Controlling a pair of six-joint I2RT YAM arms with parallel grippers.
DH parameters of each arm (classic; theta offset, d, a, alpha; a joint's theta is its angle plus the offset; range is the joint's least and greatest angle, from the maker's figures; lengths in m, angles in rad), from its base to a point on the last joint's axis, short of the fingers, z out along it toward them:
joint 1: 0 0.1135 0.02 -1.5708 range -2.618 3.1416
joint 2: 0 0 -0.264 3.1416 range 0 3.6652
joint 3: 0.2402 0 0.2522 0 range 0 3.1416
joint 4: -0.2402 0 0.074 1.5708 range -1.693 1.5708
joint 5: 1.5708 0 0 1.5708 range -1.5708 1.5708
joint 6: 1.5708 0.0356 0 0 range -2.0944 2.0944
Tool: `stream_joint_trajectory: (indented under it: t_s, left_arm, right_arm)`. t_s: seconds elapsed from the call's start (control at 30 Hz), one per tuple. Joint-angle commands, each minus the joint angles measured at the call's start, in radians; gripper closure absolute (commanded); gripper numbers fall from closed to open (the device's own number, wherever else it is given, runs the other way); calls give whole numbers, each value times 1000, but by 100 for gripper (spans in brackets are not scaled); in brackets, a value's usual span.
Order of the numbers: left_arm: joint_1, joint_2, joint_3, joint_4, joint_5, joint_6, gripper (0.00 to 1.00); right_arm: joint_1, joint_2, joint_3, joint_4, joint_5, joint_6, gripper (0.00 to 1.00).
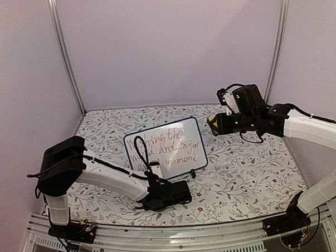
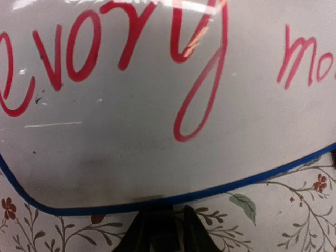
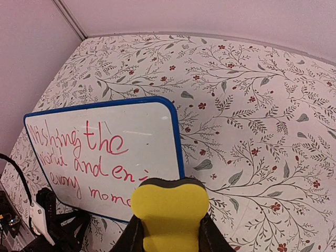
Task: Erase the whiteboard
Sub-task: Move the whiteboard to the center of the board, then hold the whiteboard at the center of the board.
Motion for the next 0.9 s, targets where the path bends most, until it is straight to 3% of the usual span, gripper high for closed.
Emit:
stream_joint_trajectory:
  t_s: [0.0, 0.23, 0.4, 0.6, 0.7, 0.87]
  left_arm:
    - [-57, 11, 12, -37, 60, -14, 77]
    - [-89, -107, -14, -70, 4, -10, 66]
    - [-106, -241, -1, -121, -51, 66, 51]
    - [-85, -465, 41, -223, -102, 228, 17]
    - [16, -594, 43, -136, 40, 450, 7]
    - [253, -775, 69, -26, 295, 761, 0]
  right_arm:
    - [3, -9, 43, -24, 20, -10, 79]
    - [3, -31, 45, -30, 20, -11, 79]
    - [3, -36, 40, -37, 13, -16, 79]
    - [3, -51, 15, -38, 3, -32, 79]
    - [3, -68, -7, -20, -15, -46, 79]
    - [3, -105, -48, 16, -93, -84, 79]
